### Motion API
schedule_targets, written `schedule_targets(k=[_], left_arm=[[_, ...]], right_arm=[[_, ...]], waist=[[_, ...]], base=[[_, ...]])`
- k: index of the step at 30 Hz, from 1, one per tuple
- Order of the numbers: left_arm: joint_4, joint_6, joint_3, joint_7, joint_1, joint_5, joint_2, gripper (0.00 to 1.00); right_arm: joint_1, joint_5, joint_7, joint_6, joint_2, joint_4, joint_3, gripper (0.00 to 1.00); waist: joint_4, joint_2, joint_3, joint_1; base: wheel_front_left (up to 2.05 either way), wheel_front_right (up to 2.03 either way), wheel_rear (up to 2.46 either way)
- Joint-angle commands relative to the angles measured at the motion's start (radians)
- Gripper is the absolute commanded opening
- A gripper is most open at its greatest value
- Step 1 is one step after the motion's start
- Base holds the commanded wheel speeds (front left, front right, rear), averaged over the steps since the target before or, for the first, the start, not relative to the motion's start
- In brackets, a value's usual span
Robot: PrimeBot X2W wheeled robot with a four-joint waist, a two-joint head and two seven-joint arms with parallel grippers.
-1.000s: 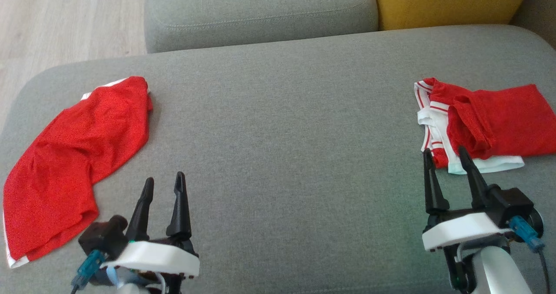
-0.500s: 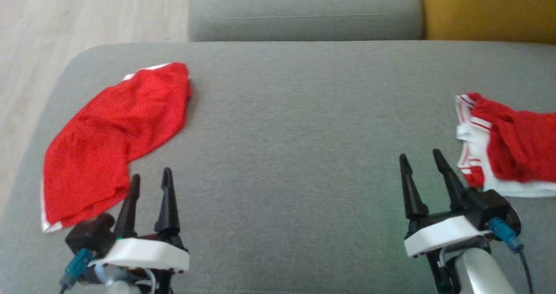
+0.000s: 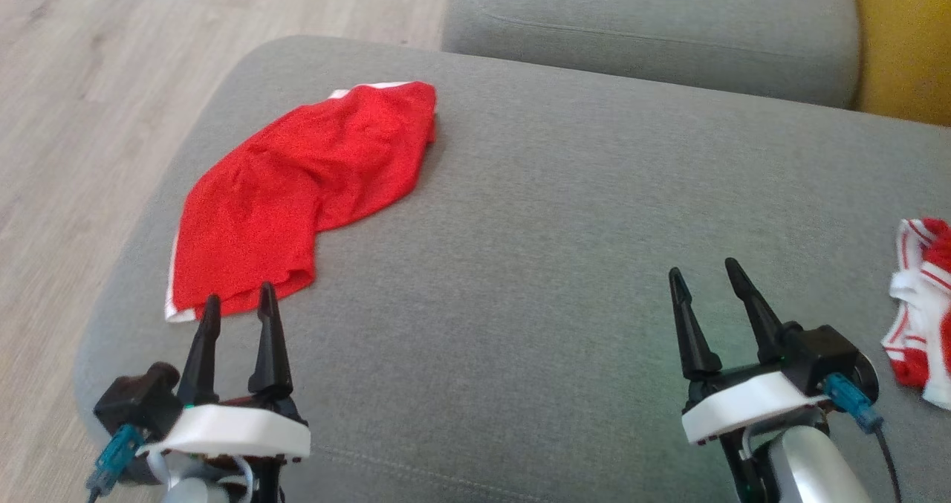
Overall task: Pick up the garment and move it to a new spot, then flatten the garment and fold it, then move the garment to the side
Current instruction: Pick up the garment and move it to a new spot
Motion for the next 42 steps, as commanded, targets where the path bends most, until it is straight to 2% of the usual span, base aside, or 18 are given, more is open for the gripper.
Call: schedule_targets(k=[1, 9, 16, 22, 27, 33, 36, 42], left_arm=[[-0.036, 0.005, 0.034, -0.006, -0.051, 0.002, 0.003, 1.00], [-0.033, 0.005, 0.045, -0.006, -0.047, 0.005, 0.003, 1.00], [-0.026, -0.001, 0.096, -0.006, -0.066, 0.010, 0.003, 1.00], [0.033, -0.057, 0.159, -0.006, -0.144, 0.063, 0.010, 1.00], [0.154, -0.079, 0.197, -0.002, -0.234, 0.070, 0.051, 1.00], [0.369, -0.093, 0.203, 0.114, -0.420, 0.056, 0.130, 1.00], [0.460, -0.133, 0.168, 0.175, -0.511, 0.049, 0.173, 1.00], [0.652, -0.158, 0.087, 0.290, -0.658, 0.066, 0.255, 1.00]], right_arm=[[-0.036, -0.004, -0.011, 0.002, -0.003, -0.033, 0.022, 1.00], [-0.030, -0.004, -0.011, 0.002, -0.003, -0.034, 0.020, 1.00], [-0.044, -0.005, -0.011, 0.002, -0.003, -0.039, 0.021, 1.00], [-0.068, -0.029, -0.009, 0.002, -0.003, -0.045, 0.015, 1.00], [-0.098, -0.057, 0.005, 0.002, -0.003, -0.079, -0.010, 1.00], [-0.121, -0.103, 0.049, 0.002, -0.003, -0.168, -0.063, 1.00], [-0.126, -0.111, 0.075, 0.002, -0.003, -0.217, -0.079, 1.00], [-0.133, -0.134, 0.112, 0.002, -0.003, -0.278, -0.066, 1.00]], waist=[[0.023, -0.0001, 0.001, 0.0000], [0.055, -0.0001, 0.003, 0.0000], [0.049, -0.0001, 0.024, 0.0000], [0.021, -0.0001, 0.078, 0.0000], [-0.003, -0.0001, 0.128, 0.0000], [-0.029, -0.0001, 0.194, 0.0000], [-0.039, -0.0001, 0.225, 0.0000], [-0.059, -0.0001, 0.280, 0.0000]], base=[[0.00, 0.00, 0.00], [0.00, 0.00, 0.00], [0.00, 0.00, 0.00], [0.00, 0.00, 0.00], [0.00, 0.00, 0.00], [0.00, 0.00, 0.00], [0.00, 0.00, 0.00], [0.00, 0.00, 0.00]])
